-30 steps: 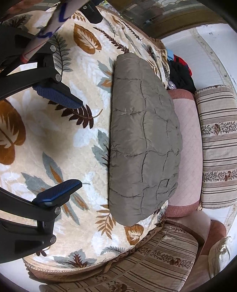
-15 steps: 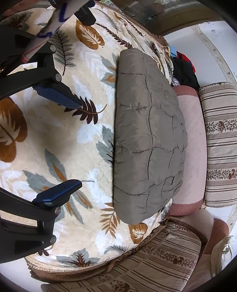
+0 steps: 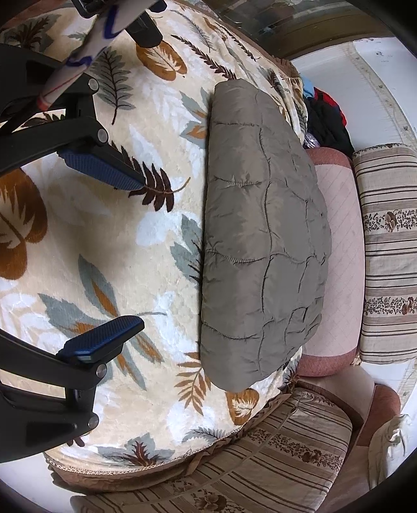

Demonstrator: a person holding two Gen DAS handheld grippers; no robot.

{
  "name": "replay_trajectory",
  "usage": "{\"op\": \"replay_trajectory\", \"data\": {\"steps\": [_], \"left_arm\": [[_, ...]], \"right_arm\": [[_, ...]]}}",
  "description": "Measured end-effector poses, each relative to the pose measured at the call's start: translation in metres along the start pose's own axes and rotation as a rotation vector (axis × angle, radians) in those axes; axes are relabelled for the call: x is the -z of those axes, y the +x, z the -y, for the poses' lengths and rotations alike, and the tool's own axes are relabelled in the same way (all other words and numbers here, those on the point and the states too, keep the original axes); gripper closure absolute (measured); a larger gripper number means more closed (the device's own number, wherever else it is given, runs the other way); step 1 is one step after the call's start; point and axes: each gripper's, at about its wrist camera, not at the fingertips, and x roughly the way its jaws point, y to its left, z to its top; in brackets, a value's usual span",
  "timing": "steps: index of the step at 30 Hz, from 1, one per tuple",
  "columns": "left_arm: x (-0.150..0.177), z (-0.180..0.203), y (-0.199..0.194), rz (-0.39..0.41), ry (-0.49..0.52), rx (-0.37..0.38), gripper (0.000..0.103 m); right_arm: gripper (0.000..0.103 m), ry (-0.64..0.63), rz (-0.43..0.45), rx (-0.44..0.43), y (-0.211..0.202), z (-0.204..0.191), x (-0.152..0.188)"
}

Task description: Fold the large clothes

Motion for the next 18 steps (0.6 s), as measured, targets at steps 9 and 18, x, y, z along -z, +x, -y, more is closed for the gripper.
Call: {"op": "replay_trajectory", "data": {"steps": [9, 18], "left_arm": [[0.002, 0.004, 0.004, -0.022, 0.010, 0.015, 0.001], [0.004, 0.008, 0.011, -0.052, 0.015, 0.033, 0.001]], "right_arm": [[0.019, -0.034, 0.022, 0.032, -0.002, -0.003, 0.001], [0.019, -0.034, 0.021, 0.051, 0.001, 0.001, 0.001]]}}
